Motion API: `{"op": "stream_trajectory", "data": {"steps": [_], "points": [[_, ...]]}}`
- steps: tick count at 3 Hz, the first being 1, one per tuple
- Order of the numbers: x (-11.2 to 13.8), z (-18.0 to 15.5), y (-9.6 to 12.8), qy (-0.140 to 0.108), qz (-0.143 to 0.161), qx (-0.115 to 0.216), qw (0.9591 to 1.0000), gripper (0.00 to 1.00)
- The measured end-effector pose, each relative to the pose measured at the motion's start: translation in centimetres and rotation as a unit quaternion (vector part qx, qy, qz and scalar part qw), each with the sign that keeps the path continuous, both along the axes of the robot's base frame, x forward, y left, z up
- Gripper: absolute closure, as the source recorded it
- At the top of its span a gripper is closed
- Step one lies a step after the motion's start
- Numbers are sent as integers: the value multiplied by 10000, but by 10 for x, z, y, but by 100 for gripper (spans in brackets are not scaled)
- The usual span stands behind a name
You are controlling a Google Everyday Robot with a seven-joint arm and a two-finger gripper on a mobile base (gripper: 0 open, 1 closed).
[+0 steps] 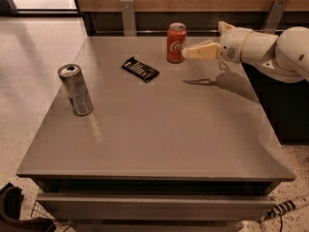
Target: Pick coke can
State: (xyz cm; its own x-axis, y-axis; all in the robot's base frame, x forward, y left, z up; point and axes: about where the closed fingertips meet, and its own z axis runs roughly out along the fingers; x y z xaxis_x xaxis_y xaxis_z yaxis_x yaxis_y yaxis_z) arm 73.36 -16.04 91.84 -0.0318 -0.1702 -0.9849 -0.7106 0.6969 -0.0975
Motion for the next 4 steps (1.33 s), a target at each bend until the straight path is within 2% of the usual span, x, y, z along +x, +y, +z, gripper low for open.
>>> {"op": "stream_trajectory", "data": {"steps": [2, 4], "points": [[33, -20, 15, 50, 329, 111, 9994, 0], [70, -35, 47, -25, 543, 381, 9978, 4]]}}
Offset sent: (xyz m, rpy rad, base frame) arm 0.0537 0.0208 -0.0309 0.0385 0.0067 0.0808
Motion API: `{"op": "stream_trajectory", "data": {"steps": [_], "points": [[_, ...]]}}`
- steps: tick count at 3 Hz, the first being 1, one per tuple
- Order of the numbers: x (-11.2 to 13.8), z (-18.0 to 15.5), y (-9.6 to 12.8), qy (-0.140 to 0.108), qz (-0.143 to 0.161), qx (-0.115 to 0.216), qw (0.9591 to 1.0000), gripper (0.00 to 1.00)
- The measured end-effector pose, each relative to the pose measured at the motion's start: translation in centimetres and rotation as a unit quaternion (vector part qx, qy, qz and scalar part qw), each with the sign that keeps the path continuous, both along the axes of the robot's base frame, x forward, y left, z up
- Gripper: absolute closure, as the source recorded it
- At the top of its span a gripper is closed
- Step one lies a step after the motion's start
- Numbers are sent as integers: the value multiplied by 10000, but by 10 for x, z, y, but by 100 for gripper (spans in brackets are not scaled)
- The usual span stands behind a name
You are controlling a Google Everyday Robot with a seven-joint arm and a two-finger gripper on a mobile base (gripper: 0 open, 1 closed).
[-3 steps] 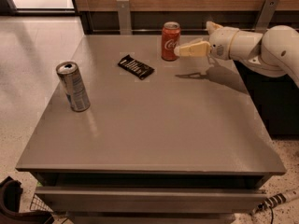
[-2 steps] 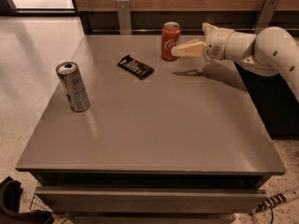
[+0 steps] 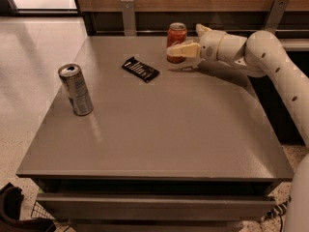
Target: Pick coke can
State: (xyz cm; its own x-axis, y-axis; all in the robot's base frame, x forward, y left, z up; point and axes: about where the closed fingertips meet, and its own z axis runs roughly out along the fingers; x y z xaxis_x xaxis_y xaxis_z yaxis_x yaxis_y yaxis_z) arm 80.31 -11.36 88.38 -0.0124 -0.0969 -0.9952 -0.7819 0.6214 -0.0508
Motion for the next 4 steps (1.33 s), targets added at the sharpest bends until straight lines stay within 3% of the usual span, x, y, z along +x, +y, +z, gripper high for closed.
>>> {"op": "stream_trajectory", "data": {"steps": [4], "points": [[6, -5, 23, -29, 144, 109, 9998, 96]]}}
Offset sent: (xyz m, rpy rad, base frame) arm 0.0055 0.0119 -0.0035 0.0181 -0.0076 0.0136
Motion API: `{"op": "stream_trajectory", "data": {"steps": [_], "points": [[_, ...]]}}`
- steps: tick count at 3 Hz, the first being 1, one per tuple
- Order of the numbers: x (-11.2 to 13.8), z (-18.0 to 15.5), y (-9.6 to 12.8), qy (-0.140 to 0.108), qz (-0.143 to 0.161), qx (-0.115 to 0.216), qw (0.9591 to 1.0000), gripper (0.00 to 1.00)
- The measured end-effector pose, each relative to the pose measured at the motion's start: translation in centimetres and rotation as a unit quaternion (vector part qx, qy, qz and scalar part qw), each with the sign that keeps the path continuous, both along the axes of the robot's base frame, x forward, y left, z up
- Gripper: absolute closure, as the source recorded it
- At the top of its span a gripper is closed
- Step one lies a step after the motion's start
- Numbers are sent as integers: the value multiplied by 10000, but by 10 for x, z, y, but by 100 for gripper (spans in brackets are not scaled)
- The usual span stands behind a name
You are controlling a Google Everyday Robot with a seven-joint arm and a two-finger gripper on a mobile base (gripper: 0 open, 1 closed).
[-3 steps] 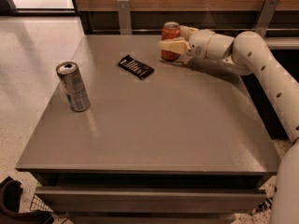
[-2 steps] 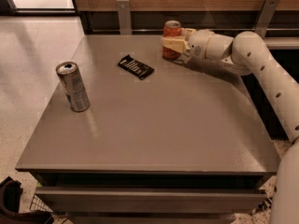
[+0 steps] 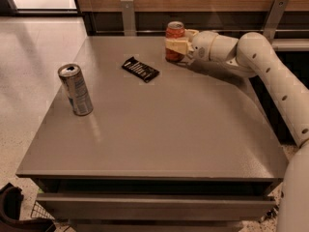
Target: Pick coke can
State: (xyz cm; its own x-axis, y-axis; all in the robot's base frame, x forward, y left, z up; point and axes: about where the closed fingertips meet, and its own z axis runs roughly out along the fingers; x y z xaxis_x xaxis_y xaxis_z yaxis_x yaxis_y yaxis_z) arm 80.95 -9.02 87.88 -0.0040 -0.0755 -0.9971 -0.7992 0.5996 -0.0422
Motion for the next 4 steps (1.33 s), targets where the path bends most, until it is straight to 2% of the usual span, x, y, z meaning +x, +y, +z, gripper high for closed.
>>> {"op": "stream_trajectory", "data": {"steps": [2, 4], "points": [[-1, 2, 4, -2, 25, -18, 10000, 100], [-17, 42, 1, -137, -39, -477, 9988, 100]]}}
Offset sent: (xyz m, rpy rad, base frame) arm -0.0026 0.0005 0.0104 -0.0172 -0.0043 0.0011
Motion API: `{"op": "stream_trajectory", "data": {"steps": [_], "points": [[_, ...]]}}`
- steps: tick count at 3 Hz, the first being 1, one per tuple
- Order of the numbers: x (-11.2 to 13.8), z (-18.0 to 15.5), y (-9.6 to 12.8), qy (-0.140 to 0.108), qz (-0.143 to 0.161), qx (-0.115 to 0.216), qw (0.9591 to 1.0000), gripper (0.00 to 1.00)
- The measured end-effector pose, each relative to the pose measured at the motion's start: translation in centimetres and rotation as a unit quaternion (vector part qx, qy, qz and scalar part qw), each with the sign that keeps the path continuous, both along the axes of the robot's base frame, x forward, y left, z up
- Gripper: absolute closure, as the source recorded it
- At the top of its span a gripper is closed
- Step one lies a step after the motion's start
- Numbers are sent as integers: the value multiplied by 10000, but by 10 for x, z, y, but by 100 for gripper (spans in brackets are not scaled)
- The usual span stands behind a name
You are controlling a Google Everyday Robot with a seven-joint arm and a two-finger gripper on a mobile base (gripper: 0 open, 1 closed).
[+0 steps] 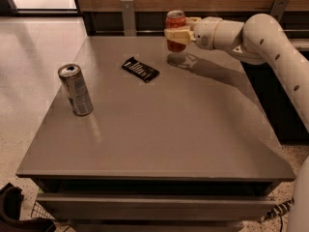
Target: Pick coke can
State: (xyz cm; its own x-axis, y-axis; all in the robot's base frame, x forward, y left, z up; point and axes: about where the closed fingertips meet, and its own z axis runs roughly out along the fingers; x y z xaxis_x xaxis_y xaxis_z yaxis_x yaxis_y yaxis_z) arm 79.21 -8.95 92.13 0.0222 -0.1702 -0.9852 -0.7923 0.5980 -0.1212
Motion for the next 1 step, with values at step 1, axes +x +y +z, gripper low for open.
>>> {"op": "stream_trajectory", "data": {"steps": [1], "points": [[-11, 23, -5, -175, -52, -182, 9997, 100]]}}
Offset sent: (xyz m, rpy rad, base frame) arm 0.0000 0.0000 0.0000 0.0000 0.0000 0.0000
